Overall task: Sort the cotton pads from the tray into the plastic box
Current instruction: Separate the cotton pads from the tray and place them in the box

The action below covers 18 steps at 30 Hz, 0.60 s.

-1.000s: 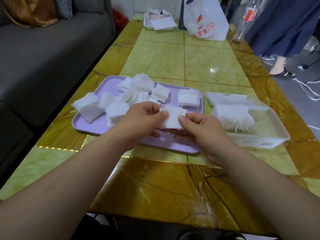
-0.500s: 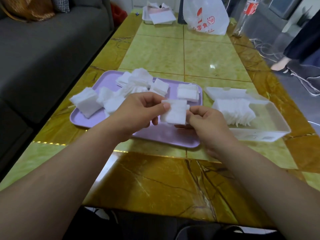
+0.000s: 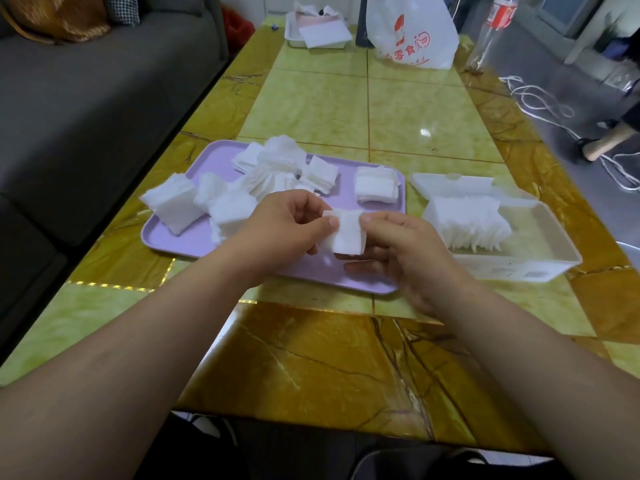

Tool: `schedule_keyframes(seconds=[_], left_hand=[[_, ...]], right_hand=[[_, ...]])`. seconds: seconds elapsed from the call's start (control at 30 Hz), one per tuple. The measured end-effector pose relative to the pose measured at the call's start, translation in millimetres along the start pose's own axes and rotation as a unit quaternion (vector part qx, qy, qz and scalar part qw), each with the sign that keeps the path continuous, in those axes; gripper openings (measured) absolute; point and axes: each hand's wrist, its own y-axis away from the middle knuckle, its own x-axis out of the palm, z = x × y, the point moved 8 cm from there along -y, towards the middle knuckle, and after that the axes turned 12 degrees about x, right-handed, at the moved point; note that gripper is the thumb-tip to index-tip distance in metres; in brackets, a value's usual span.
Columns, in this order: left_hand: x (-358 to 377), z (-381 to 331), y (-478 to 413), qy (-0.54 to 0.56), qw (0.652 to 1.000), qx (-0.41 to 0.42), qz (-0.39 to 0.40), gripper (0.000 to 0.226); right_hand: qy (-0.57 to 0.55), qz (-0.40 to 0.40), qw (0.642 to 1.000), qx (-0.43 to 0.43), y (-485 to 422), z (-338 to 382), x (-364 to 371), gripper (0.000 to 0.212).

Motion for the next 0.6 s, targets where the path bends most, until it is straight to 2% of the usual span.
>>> schedule_keyframes(seconds=[0.07, 0.2, 0.3, 0.4, 0.53, 0.6], left_hand=[[1.4, -0.4, 0.0, -0.005, 1.0, 0.005, -0.004, 0.011], [6.7, 0.8, -0.8, -0.069, 0.997, 0.033, 0.0, 0.007], [10.5, 4.3, -2.9, -0.16, 0.986, 0.051, 0.006, 0.01], [19.4, -0.5, -9.0, -0.214, 0.974, 0.069, 0.016, 0.02], [47.4, -32.8, -35.3, -0.298, 0.94, 0.163, 0.039, 0.029], [61.6, -39.8, -57.7, -0.347, 0.918, 0.179, 0.078, 0.042]], right_hand=[[0.044, -0.017, 0.999, -0.024, 1.6, 3.1, 0.2, 0.029], [0.095, -0.104, 0.989, -0.049, 1.5, 4.5, -7.4, 0.008], [0.101, -0.182, 0.976, -0.058, 1.7, 5.7, -18.2, 0.009], [0.103, -0.219, 0.968, -0.067, 3.2, 6.4, -23.4, 0.011], [0.112, -0.213, 0.968, -0.078, 9.6, 12.2, -23.5, 0.037], [0.115, -0.212, 0.966, -0.094, 12.3, 16.4, -26.7, 0.045]])
